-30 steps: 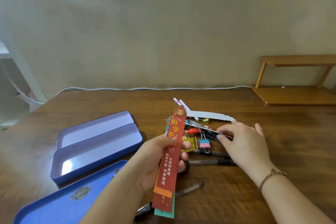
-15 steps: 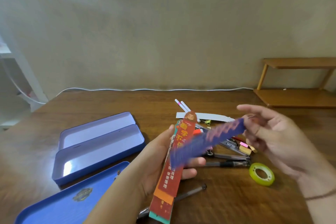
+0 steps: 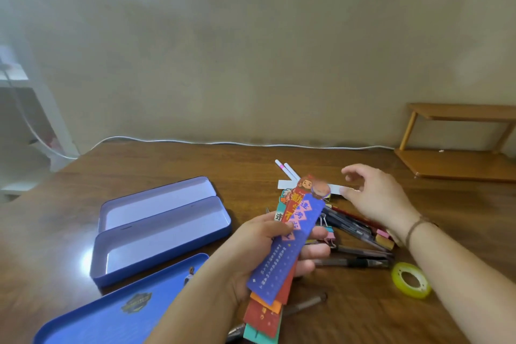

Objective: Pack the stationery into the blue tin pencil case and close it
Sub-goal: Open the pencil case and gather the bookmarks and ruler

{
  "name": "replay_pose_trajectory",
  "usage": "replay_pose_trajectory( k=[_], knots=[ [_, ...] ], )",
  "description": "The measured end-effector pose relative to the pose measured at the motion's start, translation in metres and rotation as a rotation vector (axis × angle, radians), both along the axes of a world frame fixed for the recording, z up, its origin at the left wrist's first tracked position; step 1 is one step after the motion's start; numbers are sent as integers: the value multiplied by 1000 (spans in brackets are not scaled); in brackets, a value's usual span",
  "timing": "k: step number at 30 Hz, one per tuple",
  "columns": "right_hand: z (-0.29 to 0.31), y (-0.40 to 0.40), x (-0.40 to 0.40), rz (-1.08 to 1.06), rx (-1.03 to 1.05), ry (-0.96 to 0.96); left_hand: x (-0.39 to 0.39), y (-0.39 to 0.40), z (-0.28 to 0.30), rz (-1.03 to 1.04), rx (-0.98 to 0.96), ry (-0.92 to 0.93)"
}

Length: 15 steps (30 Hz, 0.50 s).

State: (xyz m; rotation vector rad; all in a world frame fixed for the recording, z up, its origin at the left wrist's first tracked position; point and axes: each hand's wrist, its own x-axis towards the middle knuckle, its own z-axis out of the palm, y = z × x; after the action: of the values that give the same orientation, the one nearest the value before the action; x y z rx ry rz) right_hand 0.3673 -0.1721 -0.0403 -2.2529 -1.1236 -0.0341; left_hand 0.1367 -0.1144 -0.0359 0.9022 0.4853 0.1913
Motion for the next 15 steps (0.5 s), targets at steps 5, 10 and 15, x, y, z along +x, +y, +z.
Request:
replay_pose_trajectory(
  k=[5, 10, 15],
  knots=[
    [-10, 27, 18, 45, -348, -76, -3, 8, -1, 39, -56, -36],
    [-9, 15, 16, -47, -268, -295, -2, 12, -4, 12, -168, -28],
    [19, -24, 31, -112, 380, -70, -1, 12, -7, 10, -95, -19]
  ],
)
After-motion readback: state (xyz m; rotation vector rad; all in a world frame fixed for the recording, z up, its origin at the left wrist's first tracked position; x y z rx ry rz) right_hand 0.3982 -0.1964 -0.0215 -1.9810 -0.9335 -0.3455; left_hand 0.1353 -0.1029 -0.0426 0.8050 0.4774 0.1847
